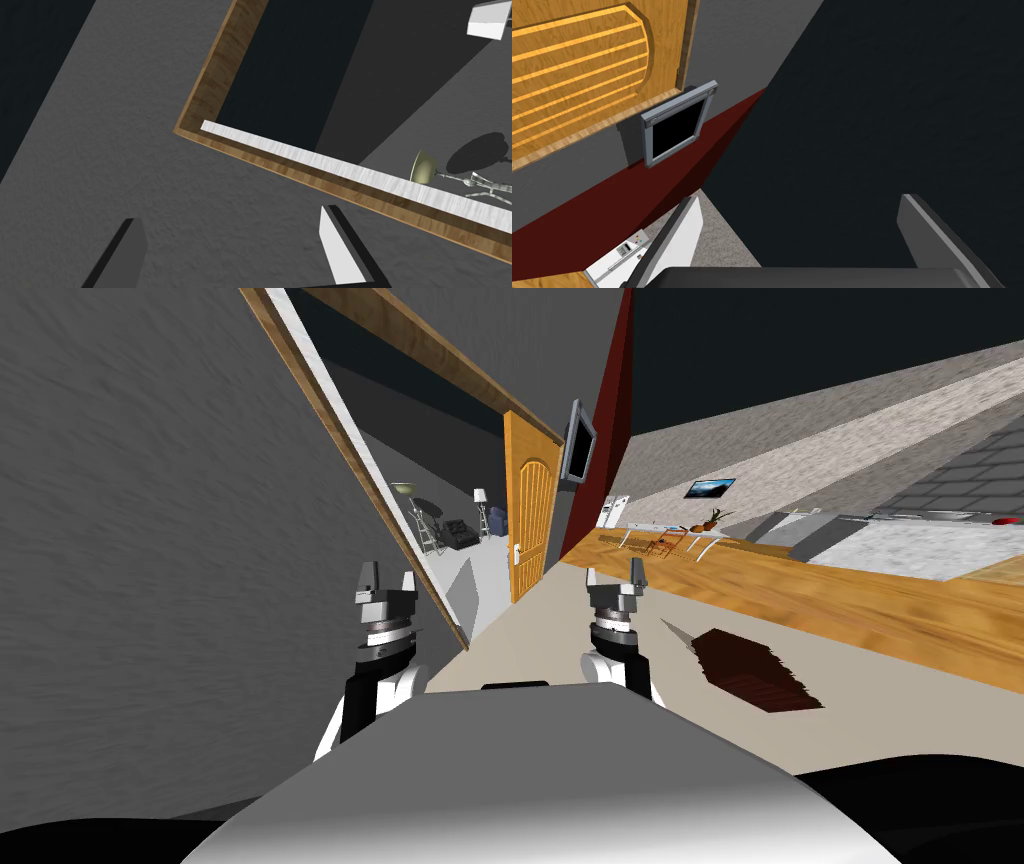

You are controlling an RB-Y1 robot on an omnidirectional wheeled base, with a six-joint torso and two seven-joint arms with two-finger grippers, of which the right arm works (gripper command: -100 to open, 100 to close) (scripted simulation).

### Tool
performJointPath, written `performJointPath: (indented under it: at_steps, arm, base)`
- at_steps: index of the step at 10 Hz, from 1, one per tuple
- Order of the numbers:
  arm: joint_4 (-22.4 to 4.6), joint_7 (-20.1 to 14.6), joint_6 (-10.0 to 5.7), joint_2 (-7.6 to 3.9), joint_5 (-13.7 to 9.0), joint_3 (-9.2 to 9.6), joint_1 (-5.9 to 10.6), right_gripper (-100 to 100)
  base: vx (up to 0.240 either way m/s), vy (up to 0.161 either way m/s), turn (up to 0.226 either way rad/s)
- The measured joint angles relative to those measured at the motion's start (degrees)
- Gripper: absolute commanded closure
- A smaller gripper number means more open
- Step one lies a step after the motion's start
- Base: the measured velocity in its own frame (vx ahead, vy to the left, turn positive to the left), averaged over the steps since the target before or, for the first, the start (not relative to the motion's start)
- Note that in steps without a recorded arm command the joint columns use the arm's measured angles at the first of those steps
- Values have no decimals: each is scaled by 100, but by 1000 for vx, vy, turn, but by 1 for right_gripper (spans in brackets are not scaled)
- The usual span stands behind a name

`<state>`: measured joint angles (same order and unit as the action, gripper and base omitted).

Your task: Push the door open

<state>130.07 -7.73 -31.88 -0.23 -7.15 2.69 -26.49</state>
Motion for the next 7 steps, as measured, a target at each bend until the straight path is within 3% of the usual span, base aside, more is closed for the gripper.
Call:
performJointPath:
  at_steps: [7]
  arm:
    - [-167, -622, 219, -137, -773, 69, 33, -100]
  base:
    - [71, -31, 46]
